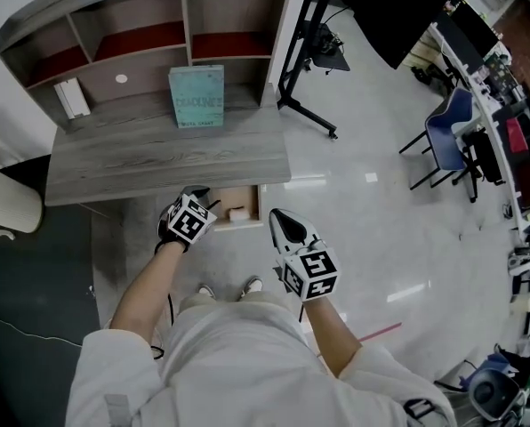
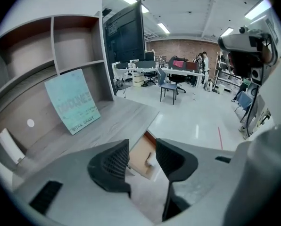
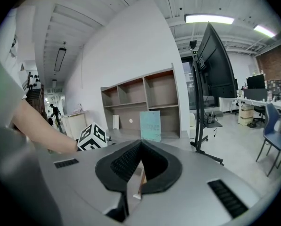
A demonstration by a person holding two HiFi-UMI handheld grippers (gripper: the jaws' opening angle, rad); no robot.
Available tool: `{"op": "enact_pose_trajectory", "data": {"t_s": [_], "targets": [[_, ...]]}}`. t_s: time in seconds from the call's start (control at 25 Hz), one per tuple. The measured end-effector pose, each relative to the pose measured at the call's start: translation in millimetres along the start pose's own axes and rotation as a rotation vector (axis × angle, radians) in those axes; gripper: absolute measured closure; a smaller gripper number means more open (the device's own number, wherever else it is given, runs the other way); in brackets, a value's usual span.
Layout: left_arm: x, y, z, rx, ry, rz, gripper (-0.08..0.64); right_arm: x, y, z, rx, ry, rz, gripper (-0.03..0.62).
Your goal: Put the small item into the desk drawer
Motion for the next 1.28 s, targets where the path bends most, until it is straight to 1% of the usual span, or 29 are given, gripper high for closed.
{"op": "enact_pose_trajectory", "data": {"t_s": [0.12, 0.24, 0.44, 0.52, 0.68, 1.04, 1.16, 1.28], "targets": [[-6, 7, -12, 0.033, 0.04, -0.014, 0.385, 13, -1, -3, 0.018, -0.018, -0.006, 0.594], [-15, 16, -16, 0.06, 0.073, -0.037, 0.413, 18, -3, -5, 0.021, -0.034, -0.018, 0.594], [-32, 34, -21, 0.113, 0.146, -0.056, 0.458, 25, -16, -18, 0.021, -0.029, -0.034, 0.594], [-39, 42, -21, 0.128, 0.161, -0.048, 0.507, 24, -23, -25, 0.032, -0.019, -0.046, 0.594], [-51, 60, -29, 0.18, 0.176, -0.05, 0.536, 24, -39, -42, 0.051, -0.005, -0.084, 0.594], [-57, 108, -62, 0.344, 0.204, -0.017, 0.554, 18, -65, -73, 0.083, 0.016, -0.105, 0.594], [-53, 130, -66, 0.414, 0.217, -0.015, 0.554, 13, -68, -83, 0.107, 0.019, -0.117, 0.594], [-50, 149, -66, 0.462, 0.234, -0.03, 0.554, 8, -69, -90, 0.129, 0.015, -0.127, 0.594]]}}
Point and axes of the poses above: the fingertips, and each gripper's own axes: y backward along the fingers, x to its right, z out of its underside, the point moved 10 cm from there along y, backward along the fingers, and after that the axes turned 13 degrees about y, right-handed, at the moved point
